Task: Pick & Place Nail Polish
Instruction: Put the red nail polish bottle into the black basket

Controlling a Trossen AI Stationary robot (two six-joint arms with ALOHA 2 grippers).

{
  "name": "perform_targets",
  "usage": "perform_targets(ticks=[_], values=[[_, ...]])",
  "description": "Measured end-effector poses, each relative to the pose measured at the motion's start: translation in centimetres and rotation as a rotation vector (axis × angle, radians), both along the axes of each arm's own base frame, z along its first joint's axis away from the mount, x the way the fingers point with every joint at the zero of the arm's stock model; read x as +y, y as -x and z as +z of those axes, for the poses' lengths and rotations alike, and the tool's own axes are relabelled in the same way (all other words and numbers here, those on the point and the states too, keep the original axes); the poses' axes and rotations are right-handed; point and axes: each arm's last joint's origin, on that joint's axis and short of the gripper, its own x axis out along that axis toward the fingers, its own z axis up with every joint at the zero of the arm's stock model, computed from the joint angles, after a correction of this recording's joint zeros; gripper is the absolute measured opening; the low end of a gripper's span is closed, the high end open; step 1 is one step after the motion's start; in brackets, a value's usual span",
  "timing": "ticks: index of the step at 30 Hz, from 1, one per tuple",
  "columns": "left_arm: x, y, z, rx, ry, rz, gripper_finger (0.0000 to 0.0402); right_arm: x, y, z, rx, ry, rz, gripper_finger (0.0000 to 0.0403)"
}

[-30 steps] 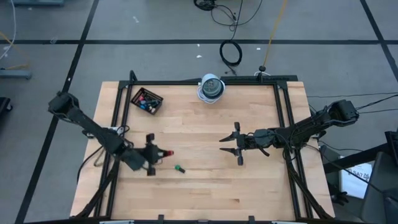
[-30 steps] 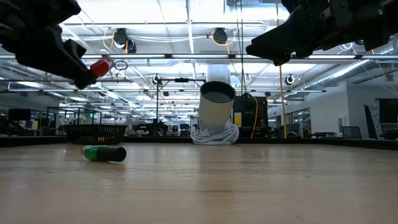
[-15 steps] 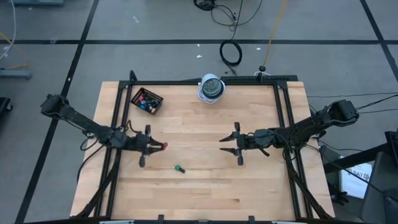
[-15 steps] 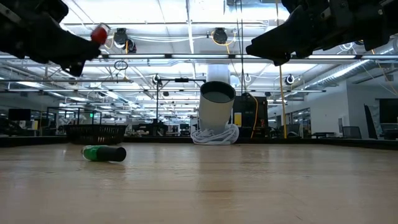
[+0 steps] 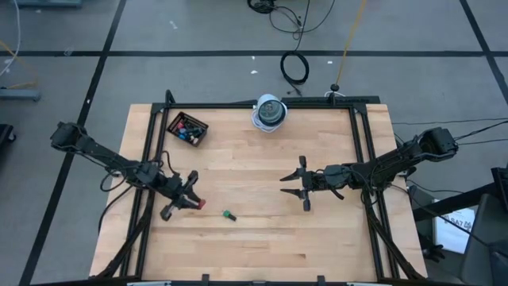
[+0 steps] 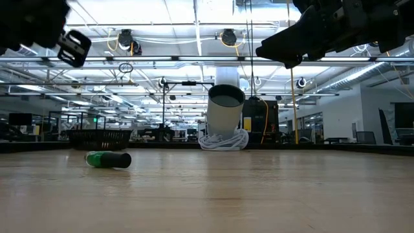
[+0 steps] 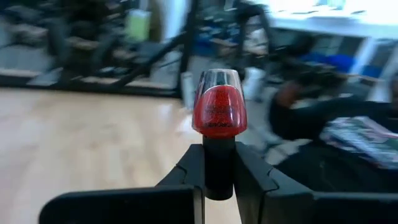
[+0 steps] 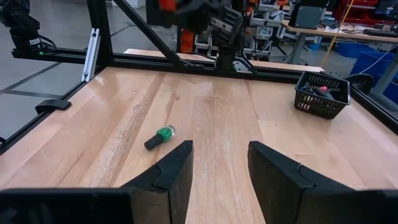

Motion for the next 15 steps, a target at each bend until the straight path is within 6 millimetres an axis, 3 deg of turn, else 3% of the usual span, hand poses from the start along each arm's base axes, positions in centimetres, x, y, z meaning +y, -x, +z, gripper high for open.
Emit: perform_targets(ticks=[15], values=[[-0.65, 0.34, 0.38, -0.051, -0.008, -0.079, 0.0035, 0.00, 0.00, 0.00, 0.000, -0.007, -0.001, 0.0146]])
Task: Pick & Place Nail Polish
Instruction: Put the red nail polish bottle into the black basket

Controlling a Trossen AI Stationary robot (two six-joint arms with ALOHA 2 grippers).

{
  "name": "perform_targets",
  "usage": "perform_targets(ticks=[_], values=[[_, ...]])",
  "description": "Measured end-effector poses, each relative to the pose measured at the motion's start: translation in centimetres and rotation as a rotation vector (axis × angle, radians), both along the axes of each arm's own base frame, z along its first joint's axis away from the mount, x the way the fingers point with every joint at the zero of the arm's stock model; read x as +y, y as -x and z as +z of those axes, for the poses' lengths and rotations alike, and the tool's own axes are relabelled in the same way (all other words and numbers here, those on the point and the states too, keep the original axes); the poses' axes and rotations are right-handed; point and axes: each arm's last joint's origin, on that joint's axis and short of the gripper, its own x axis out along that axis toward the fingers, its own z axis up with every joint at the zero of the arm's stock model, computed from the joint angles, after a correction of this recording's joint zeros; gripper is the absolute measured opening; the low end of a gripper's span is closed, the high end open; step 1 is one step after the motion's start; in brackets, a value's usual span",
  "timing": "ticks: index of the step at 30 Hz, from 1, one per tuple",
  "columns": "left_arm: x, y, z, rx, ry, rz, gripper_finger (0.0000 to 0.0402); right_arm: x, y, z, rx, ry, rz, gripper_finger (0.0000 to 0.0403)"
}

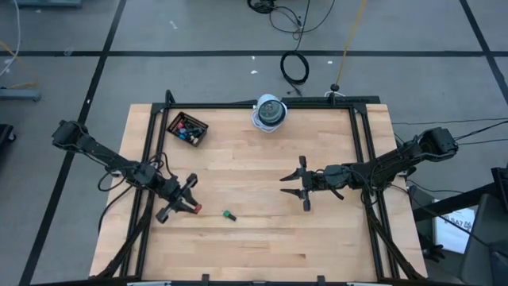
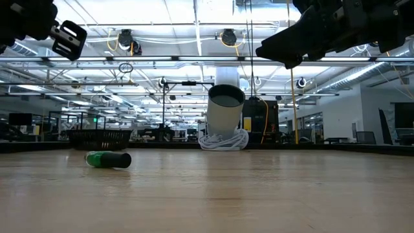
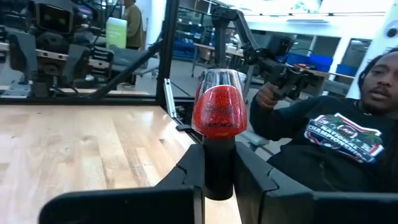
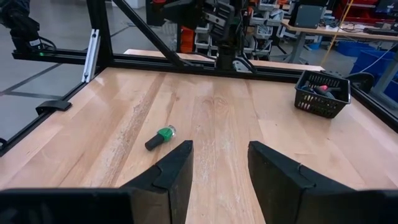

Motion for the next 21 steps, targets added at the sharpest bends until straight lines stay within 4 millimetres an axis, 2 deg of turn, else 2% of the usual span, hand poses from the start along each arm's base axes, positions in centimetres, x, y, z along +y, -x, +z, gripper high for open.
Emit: perform_targets(ticks=[5, 8, 11, 15, 19, 21], values=[[0.1, -0.1, -0.1, 0.005, -0.002, 0.036, 0.0035, 0.0, 0.0, -0.1, 0.006, 0.001, 0.000, 0.0146], [0.3, -0.2, -0.4, 0.031, -0.030, 0.140, 0.0035, 0.0, 0.0, -0.1, 0.010, 0.002, 0.000, 0.0146], [0.9, -0.4, -1.3, 0.101, -0.113, 0.329, 0.0035, 0.0, 0.0, -0.1, 0.010, 0.002, 0.000, 0.0146], [1.9, -0.3, -2.2, 0.179, -0.177, 0.664, 0.0035, 0.0, 0.0, 0.0, 0.004, 0.001, 0.000, 0.0146], [2.7, -0.1, -2.3, 0.183, -0.221, 0.963, 0.0035, 0.0, 0.0, 0.0, 0.000, 0.000, 0.000, 0.0146], [3.0, 0.0, -2.2, 0.176, -0.241, 1.055, 0.0035, 0.0, 0.0, 0.0, 0.001, 0.000, 0.000, 0.0146]])
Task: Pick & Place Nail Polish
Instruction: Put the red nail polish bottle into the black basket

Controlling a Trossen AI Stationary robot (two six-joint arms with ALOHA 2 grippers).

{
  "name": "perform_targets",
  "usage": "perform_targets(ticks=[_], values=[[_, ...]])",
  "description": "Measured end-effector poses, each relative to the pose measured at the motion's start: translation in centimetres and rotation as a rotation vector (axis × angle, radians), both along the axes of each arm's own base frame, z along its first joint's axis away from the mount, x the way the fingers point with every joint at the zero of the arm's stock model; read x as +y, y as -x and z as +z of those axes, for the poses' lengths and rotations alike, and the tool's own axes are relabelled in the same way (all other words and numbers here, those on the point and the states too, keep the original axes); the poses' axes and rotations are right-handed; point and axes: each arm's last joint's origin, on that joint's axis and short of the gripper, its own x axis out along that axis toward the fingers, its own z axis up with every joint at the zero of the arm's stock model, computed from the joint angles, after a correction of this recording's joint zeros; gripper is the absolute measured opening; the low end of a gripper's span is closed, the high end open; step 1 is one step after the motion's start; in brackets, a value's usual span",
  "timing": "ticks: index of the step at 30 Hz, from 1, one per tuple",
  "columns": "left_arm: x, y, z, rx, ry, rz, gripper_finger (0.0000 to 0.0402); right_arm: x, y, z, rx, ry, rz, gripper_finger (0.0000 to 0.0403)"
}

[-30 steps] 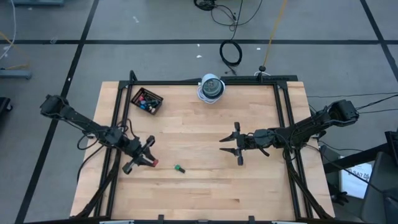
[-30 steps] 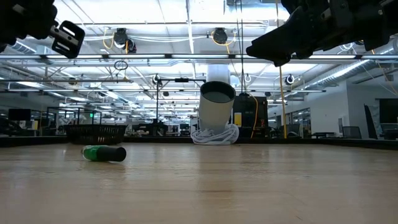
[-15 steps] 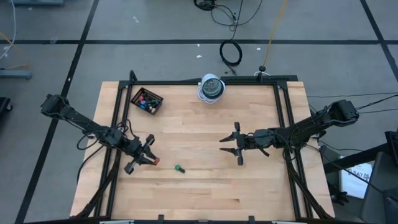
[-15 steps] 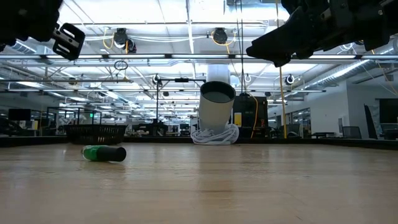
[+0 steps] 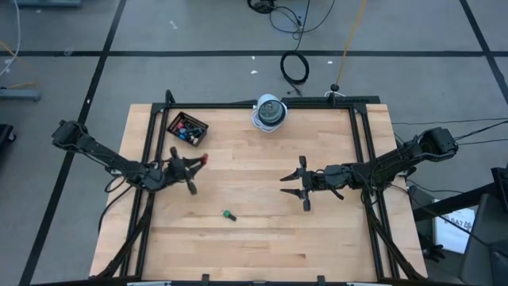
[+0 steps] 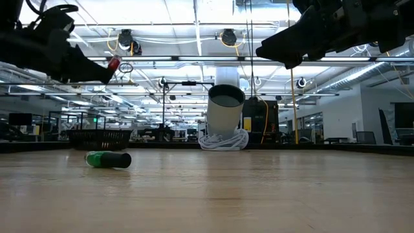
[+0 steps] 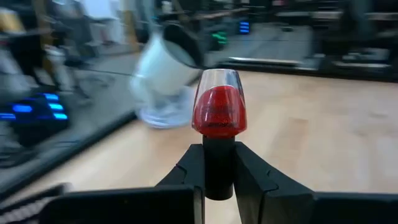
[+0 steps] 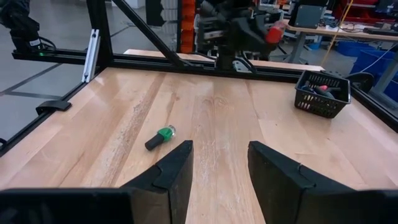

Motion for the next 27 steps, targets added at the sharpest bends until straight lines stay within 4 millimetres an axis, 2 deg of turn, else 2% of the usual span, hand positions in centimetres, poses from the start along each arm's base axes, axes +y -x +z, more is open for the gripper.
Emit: perform_targets(ticks=[6, 17, 24, 27], values=[[0.5, 0.3, 0.0, 0.007, -0.066, 0.198, 0.0035, 0.0, 0.0, -0.1, 0.012, 0.003, 0.000, 0.0146], [1.0, 0.9, -0.6, 0.030, -0.114, 0.406, 0.0035, 0.0, 0.0, 0.0, 0.000, 0.000, 0.000, 0.0146], [1.7, 0.8, -0.6, -0.025, -0.047, 0.470, 0.0035, 0.0, 0.0, -0.1, 0.007, 0.002, 0.000, 0.0146], [2.0, 0.4, -0.7, -0.029, 0.032, 0.367, 0.0035, 0.0, 0.0, -0.1, 0.007, 0.003, 0.000, 0.0146]])
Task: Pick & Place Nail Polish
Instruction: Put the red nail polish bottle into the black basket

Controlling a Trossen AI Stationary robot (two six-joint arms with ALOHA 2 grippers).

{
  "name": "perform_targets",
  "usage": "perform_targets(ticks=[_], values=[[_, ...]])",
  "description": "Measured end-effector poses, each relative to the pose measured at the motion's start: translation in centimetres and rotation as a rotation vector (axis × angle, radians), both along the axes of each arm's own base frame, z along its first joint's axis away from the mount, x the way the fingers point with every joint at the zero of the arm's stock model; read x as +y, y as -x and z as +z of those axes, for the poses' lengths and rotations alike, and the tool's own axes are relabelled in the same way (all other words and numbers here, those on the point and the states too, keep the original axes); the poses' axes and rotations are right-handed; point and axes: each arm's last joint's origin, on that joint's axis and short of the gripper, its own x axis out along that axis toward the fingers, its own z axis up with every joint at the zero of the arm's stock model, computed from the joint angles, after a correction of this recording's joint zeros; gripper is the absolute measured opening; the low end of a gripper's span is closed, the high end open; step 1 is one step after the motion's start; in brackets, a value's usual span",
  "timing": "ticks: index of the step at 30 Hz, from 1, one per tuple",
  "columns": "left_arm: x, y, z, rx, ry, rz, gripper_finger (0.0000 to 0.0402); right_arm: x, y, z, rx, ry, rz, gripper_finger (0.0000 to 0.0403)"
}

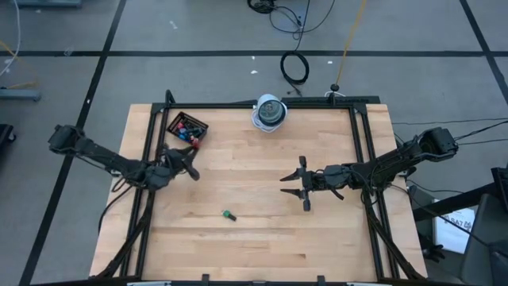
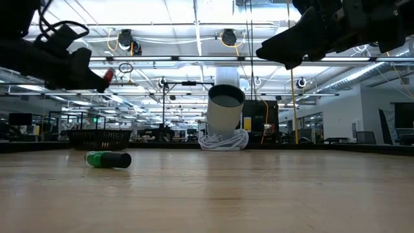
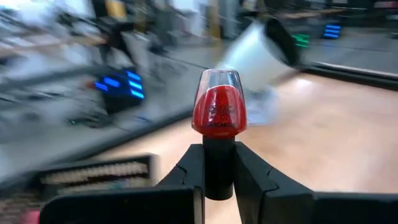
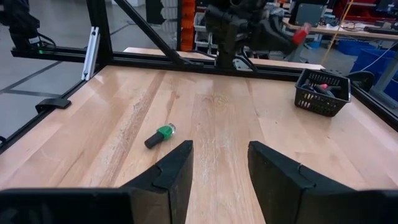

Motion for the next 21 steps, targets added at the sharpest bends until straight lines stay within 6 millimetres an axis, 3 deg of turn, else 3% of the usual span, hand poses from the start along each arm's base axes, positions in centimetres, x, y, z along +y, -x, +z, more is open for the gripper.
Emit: perform_targets(ticks=[9, 21], values=[[0.8, -0.9, -0.2, -0.039, 0.191, -0.231, 0.0035, 0.0, 0.0, 0.1, -0.007, -0.002, 0.000, 0.0146], [0.4, -1.6, 0.3, -0.049, 0.284, -0.615, 0.0035, 0.0, 0.0, 0.1, -0.009, -0.001, 0.001, 0.0146]])
